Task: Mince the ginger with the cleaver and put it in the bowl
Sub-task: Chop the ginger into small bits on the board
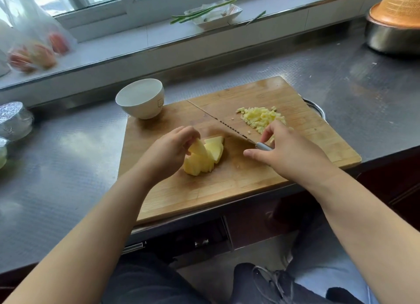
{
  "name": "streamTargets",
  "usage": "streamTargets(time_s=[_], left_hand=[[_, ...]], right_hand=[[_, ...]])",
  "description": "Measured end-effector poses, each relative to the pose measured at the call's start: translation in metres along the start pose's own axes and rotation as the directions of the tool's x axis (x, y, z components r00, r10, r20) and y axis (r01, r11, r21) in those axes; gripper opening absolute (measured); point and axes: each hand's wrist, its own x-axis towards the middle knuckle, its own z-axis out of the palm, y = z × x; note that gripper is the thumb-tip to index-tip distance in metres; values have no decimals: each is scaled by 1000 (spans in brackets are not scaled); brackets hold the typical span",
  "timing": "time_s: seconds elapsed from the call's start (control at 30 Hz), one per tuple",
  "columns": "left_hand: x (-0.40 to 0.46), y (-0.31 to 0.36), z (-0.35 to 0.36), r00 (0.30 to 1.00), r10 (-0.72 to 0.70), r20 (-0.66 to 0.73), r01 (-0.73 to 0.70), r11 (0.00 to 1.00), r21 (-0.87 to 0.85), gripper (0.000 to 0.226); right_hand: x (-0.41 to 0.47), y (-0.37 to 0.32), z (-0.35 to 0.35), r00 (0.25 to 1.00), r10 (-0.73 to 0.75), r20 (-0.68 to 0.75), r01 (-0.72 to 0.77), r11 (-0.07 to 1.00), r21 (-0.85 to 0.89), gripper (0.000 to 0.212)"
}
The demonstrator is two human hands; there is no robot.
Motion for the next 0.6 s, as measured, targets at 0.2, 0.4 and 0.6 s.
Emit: streamTargets(time_s=[0.2,0.4,0.6], left_hand=[[0,3,9,997,-72,-37,68,994,-80,14],[-3,2,15,994,-80,-68,62,969,-240,24],[-5,0,24,991,-84,-104,42,934,-354,24]], right_hand=[[-4,-4,5,999,3,41,-2,999,-39,45],[-3,-5,2,999,27,34,-27,1000,2,43],[-3,-6,3,999,26,33,-26,1000,-7,44]])
